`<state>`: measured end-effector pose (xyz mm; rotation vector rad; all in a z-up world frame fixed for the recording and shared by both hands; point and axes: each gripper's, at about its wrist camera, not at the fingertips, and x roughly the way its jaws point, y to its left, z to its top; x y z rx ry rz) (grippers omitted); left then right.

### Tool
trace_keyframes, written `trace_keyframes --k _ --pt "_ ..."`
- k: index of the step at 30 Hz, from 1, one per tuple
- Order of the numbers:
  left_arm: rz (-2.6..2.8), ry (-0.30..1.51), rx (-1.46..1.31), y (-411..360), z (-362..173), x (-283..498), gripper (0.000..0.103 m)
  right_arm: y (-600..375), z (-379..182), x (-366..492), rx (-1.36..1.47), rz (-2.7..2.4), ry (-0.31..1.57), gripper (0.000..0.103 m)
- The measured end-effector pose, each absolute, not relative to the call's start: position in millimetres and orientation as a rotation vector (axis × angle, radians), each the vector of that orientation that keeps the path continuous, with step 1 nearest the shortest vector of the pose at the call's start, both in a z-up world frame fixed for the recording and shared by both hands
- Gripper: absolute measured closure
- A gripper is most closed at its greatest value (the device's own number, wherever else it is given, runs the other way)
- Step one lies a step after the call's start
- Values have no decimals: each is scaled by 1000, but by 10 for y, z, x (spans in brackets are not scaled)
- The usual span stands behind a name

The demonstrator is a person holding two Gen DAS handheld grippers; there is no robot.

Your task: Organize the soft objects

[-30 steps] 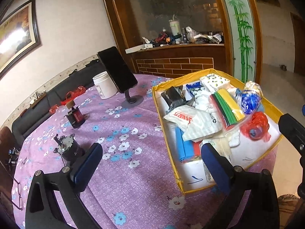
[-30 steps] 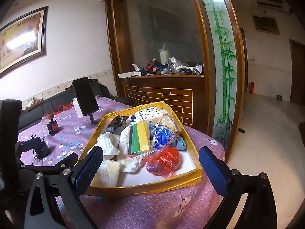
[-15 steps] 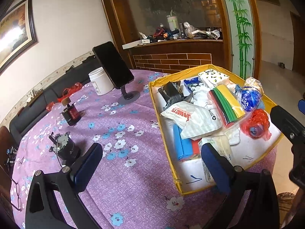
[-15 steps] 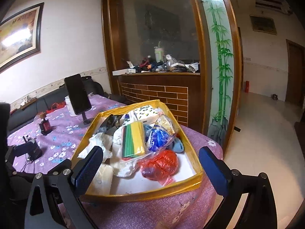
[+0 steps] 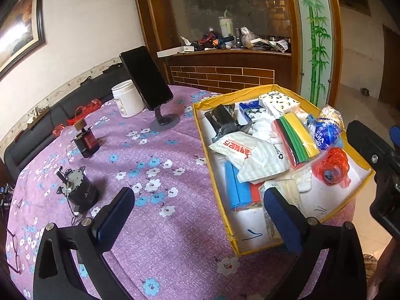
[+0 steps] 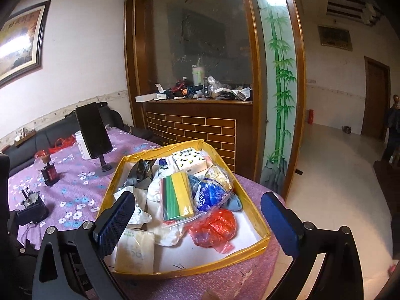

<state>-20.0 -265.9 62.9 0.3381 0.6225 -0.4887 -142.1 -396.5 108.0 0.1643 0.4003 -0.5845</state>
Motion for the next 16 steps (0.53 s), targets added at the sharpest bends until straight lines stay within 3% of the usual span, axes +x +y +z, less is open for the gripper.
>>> trace_keyframes --k 16 --pt "-490 573 369 -2683 677 -299 0 -4020 1019 -1493 174 -579 446 1"
